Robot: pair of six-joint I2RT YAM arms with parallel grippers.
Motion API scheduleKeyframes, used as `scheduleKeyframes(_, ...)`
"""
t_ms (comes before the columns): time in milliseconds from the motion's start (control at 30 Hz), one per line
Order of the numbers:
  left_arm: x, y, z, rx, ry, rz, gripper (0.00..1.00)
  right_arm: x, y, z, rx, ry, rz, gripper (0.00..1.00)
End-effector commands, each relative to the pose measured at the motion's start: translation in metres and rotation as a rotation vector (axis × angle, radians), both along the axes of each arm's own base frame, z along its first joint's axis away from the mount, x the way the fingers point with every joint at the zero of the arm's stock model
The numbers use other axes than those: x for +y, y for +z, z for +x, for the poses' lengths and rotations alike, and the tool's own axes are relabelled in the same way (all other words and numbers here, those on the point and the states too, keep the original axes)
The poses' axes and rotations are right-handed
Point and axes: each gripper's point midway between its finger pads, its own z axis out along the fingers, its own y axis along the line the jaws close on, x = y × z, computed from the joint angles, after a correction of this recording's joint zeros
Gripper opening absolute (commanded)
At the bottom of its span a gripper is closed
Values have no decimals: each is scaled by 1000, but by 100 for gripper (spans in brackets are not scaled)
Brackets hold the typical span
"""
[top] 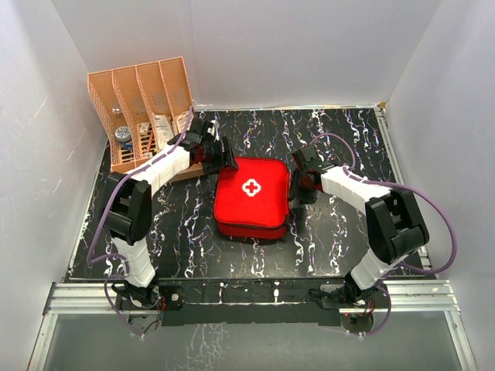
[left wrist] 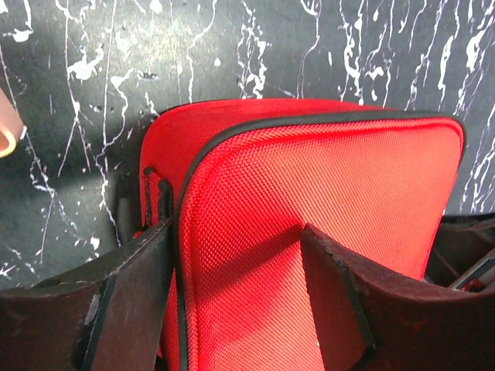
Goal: Organize the medicine kit
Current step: Zip the medicine box at the center of the board.
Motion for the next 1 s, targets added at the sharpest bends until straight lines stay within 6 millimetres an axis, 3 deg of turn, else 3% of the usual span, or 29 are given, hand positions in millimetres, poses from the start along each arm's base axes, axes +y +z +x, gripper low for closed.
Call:
scheduleKeyframes(0,-11,29,-45,85,-130,-67,63,29,24,35,-131,3,98,38)
scheduleKeyframes(333,11,59,-79,82,-197,-54,67,32,22,38,-129,11,99,39)
scheduleKeyframes(433,24,65,-82,53,-208,-20,69,32,21,38,-128,11,99,43)
scheduleKeyframes(600,51,58,-77,23,-187,50,71,32,21,38,-130,13,101,52)
scheduleKeyframes(833,22,37,-47,-11,-256,-2,67,34,32,42,-152,31,105,55)
scheduleKeyframes(967,10,37,-24,-3,-268,3,67,32,47,47,-174,48,83,56)
